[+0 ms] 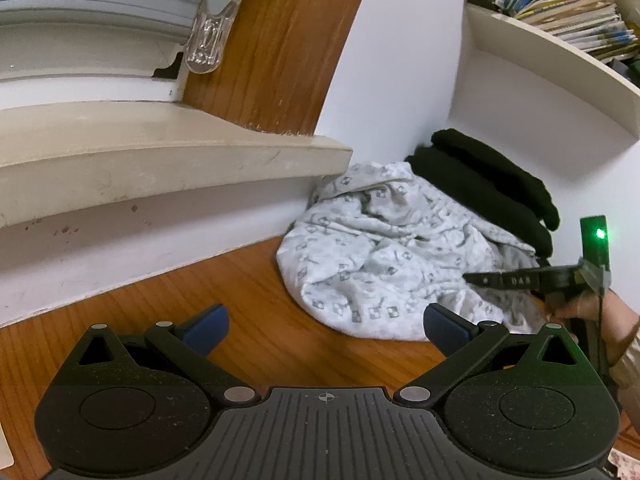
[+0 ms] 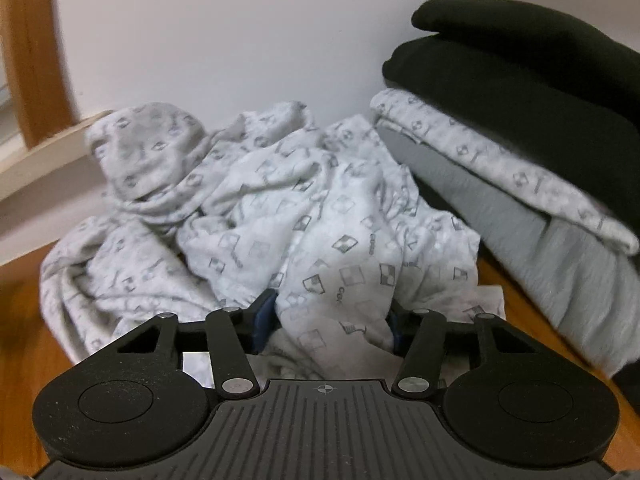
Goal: Fold clothes
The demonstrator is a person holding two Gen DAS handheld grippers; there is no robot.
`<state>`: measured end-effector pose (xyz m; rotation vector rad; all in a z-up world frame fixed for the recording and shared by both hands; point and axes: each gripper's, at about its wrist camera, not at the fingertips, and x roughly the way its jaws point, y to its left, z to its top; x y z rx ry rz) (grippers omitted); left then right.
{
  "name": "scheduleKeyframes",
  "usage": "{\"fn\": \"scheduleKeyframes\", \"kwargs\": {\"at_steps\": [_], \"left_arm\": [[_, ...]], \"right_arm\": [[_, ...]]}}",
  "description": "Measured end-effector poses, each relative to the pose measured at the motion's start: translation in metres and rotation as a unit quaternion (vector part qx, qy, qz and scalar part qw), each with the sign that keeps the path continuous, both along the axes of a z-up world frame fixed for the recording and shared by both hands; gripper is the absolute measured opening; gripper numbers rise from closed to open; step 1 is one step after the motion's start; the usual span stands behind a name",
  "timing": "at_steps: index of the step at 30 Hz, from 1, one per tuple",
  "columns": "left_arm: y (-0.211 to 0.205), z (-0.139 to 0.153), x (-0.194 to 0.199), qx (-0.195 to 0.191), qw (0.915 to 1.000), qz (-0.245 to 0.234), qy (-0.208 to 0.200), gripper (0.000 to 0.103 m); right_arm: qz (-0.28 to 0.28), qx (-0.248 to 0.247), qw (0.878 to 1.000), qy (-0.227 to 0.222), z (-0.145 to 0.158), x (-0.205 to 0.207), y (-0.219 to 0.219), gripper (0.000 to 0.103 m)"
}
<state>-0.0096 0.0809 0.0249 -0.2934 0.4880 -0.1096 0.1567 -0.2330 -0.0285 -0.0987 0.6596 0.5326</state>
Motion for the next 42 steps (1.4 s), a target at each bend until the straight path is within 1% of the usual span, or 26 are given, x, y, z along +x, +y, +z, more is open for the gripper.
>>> {"fn": "scheduleKeyframes", "kwargs": {"at_steps": [3, 7, 11, 13, 16, 20, 23, 24, 25, 27, 29, 33, 34, 39, 42], "left_arm": [[-0.001, 0.001, 0.000, -0.004, 1.0000, -0.005, -0.001, 0.103], [-0.001, 0.003, -0.001, -0.011, 0.9999, -0.010, -0.002, 0.103], [-0.001, 0.004, -0.002, -0.013, 0.9999, -0.009, -0.002, 0.103], [-0.001, 0.004, -0.003, -0.010, 0.9999, -0.007, -0.003, 0.103], [-0.001, 0.003, -0.003, -0.008, 1.0000, -0.005, 0.000, 0.103], [-0.001, 0.001, -0.002, -0.007, 1.0000, -0.005, 0.004, 0.103], [-0.002, -0.001, 0.000, -0.005, 0.9999, -0.007, 0.009, 0.103], [-0.002, -0.002, 0.000, -0.005, 0.9999, -0.007, 0.011, 0.103], [-0.002, -0.002, 0.000, -0.005, 0.9999, -0.007, 0.011, 0.103], [-0.003, -0.003, 0.000, -0.004, 0.9999, -0.007, 0.012, 0.103], [-0.003, -0.003, -0.001, -0.003, 0.9999, -0.007, 0.011, 0.103], [-0.003, -0.003, -0.001, -0.002, 0.9999, -0.004, 0.011, 0.103], [-0.003, -0.003, -0.001, -0.003, 1.0000, -0.002, 0.009, 0.103], [-0.002, 0.003, -0.009, -0.002, 0.9994, 0.021, -0.026, 0.103], [-0.001, 0.006, -0.010, -0.006, 0.9993, 0.021, -0.032, 0.103]], "right_arm": [[0.023, -0.003, 1.000, 0.001, 0.001, -0.019, 0.007, 0.053], [0.071, -0.012, 0.997, -0.008, 0.000, -0.054, 0.023, 0.053], [0.115, -0.036, 0.992, -0.022, -0.001, -0.088, 0.031, 0.054], [0.127, -0.033, 0.991, -0.013, 0.000, -0.099, 0.029, 0.056], [0.136, -0.034, 0.990, -0.014, 0.005, -0.102, 0.021, 0.055], [0.103, 0.011, 0.994, -0.037, 0.022, -0.101, -0.007, 0.055], [0.047, 0.051, 0.996, -0.060, 0.035, -0.094, -0.029, 0.057], [0.028, 0.064, 0.996, -0.061, 0.035, -0.090, -0.035, 0.062], [0.009, 0.076, 0.995, -0.061, 0.034, -0.086, -0.041, 0.064], [-0.025, 0.080, 0.995, -0.053, 0.028, -0.075, -0.046, 0.064], [-0.048, 0.090, 0.994, -0.041, 0.020, -0.066, -0.050, 0.064], [-0.049, 0.131, 0.990, 0.000, 0.002, -0.054, -0.052, 0.064], [-0.050, 0.128, 0.991, 0.001, -0.001, -0.052, -0.049, 0.064], [-0.040, 0.105, 0.994, -0.005, -0.003, -0.049, -0.036, 0.064], [-0.033, 0.097, 0.995, -0.008, -0.005, -0.046, -0.032, 0.064]]}}
